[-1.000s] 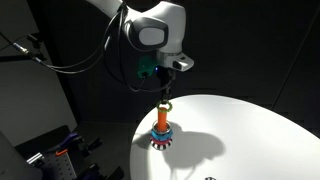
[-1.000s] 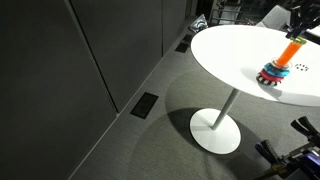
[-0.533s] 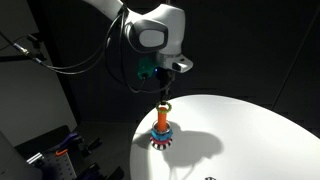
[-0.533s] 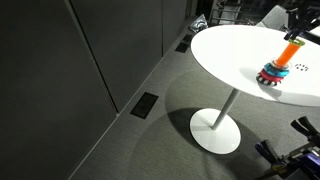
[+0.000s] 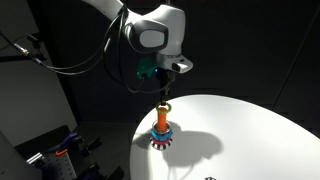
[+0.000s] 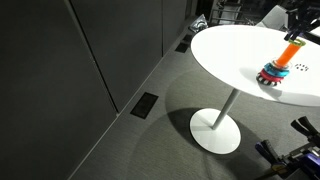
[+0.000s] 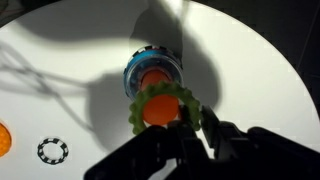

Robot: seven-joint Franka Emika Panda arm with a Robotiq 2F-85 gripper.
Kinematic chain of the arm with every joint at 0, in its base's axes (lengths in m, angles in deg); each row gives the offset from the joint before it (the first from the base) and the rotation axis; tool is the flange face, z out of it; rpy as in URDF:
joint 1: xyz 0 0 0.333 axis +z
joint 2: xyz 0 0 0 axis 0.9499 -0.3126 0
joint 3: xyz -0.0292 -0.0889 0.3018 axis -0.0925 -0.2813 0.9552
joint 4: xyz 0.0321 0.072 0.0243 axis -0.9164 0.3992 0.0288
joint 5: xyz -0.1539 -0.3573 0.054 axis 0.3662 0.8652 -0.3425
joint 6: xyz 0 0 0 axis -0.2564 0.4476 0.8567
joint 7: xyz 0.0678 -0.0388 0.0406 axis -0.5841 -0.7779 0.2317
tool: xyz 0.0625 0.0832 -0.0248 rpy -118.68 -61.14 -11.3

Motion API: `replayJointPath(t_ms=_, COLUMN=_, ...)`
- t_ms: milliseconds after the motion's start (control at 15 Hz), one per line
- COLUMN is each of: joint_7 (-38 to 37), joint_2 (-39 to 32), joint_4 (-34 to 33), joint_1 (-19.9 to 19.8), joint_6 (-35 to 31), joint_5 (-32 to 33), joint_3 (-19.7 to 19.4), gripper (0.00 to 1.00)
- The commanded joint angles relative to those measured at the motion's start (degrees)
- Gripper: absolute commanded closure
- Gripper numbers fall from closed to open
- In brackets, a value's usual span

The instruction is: Pick up the green ring from the table and stack it on the rings stacking stand

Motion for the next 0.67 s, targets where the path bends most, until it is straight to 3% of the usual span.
replayJointPath(t_ms=0, joint_7=-2.51, joint_2=-0.15, joint_4=0.12, joint_1=0.39, joint_6=0.09, joint_5=1.59, joint_3=-0.54, gripper=0.93)
replayJointPath(t_ms=600, joint_7=-4.43, joint_2=0.77, joint_4=1.31, joint_1=0.15, joint_6=0.73, joint_5=4.89, joint_3=-1.4, gripper=0.94)
